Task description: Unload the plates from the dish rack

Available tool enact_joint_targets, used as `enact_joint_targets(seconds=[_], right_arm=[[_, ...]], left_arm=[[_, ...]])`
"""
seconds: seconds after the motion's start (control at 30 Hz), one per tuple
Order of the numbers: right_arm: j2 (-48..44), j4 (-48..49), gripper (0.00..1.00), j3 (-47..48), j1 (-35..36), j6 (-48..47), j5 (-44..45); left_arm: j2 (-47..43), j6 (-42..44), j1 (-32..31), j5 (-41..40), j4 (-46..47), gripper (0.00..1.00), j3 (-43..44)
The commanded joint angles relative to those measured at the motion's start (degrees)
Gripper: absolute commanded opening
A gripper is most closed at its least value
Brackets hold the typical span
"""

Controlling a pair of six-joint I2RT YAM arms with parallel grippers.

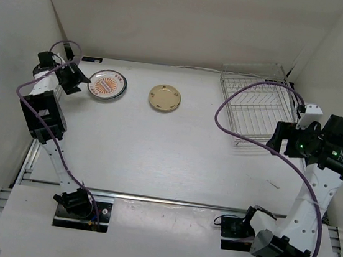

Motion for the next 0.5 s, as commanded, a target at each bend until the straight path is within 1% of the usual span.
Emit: enact_joint_targets(seconds=[0.0,0.07,0.1,0.13,0.17,0.2,0.23,0.27,0.3,0.33,0.37,0.4,0.43,0.47], right_arm=[[2.7,11.4,0.89,2.5,-0.2,6.4,3.5],[5.4,14.3,0.94,4.7,-0.2,10.6,4.0],[6.5,15.9,0.96,7.6,-0.2,11.8,4.0],[9.1,15.9,1.0,9.4,-0.2,12.9,3.0],[10.5,16.4,1.0,11.2,-0.2,12.9,2.1],[11.8,16.4,1.0,12.9,0.4,14.0,1.2],[14.1,18.2,1.0,15.5,0.4,14.6,0.7],[15.3,19.1,1.0,16.4,0.4,16.1,0.7],[17.8,19.8,1.0,18.4,0.4,16.1,0.7],[19.1,20.6,1.0,19.4,0.4,16.8,0.7],[20.2,20.6,1.0,20.7,0.4,16.8,1.6],[21.2,20.6,1.0,21.9,0.4,15.5,2.5],[22.7,20.6,1.0,24.0,1.3,14.1,4.4],[23.3,20.6,1.0,24.9,2.2,13.3,7.3]], left_arm=[[-15.4,2.1,-0.3,0.8,-0.7,0.77,1.1],[-19.7,5.0,-1.0,1.3,-1.2,0.78,0.5],[-24.5,6.5,-1.6,1.3,-1.2,0.8,-0.1],[-27.1,11.0,-3.7,-0.7,-1.2,0.82,-1.0],[-32.9,13.6,-5.2,-2.8,-1.2,0.82,-3.6],[-35.9,16.4,-6.8,-4.7,-1.2,0.82,-5.4],[-38.8,19.0,-10.5,-8.2,-1.2,0.82,-7.2],[-41.4,22.6,-12.0,-9.3,-1.2,0.83,-10.3],[-45.8,23.2,-13.1,-9.3,-1.2,0.84,-11.7],[-48.0,22.4,-13.1,-9.3,-1.8,0.86,-13.1],[-50.1,21.9,-13.6,-8.5,-1.8,0.89,-16.2],[-54.3,21.9,-13.6,-7.9,-2.4,0.91,-17.9],[-56.5,22.5,-13.6,-7.3,-2.4,0.93,-19.7],[-58.6,22.6,-13.6,-7.3,-3.2,0.94,-21.5]])
